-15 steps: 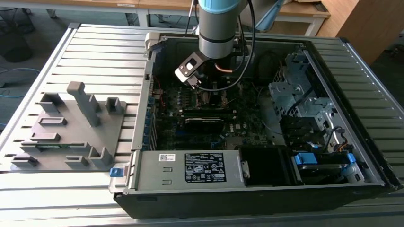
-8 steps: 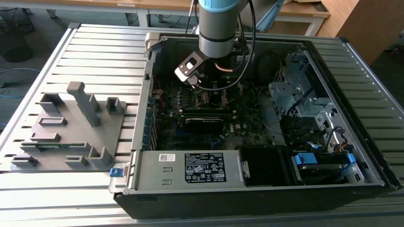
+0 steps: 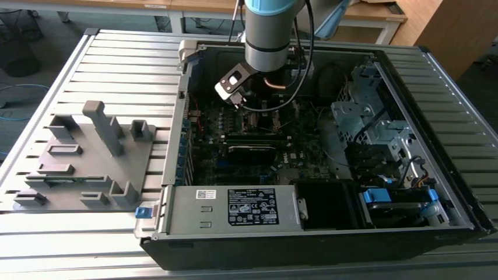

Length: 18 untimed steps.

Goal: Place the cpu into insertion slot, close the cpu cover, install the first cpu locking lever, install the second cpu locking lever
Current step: 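Place the cpu into insertion slot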

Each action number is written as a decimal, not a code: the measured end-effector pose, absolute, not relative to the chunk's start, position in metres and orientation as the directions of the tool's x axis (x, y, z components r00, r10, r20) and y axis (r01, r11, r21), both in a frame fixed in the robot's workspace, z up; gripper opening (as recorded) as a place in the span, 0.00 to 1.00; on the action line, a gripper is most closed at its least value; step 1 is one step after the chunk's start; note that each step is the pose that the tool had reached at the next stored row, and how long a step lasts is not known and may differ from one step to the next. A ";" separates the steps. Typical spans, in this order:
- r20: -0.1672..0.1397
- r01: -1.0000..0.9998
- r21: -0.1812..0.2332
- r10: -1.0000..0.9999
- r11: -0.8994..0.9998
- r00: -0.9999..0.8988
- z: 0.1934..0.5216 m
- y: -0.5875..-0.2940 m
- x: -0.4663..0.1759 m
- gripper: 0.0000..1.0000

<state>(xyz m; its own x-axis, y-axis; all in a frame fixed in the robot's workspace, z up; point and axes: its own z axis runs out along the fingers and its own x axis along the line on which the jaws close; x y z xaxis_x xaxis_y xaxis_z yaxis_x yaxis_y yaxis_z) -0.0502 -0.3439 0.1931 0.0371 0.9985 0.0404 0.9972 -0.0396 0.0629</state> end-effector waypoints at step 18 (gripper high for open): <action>0.042 0.997 0.064 0.998 -0.040 0.037 0.189 -0.344 -0.050 0.55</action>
<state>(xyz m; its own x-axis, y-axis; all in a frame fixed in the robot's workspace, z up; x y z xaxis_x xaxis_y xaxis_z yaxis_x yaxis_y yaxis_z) -0.0504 -0.3438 0.1893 0.0372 0.9984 0.0415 0.9972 -0.0398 0.0641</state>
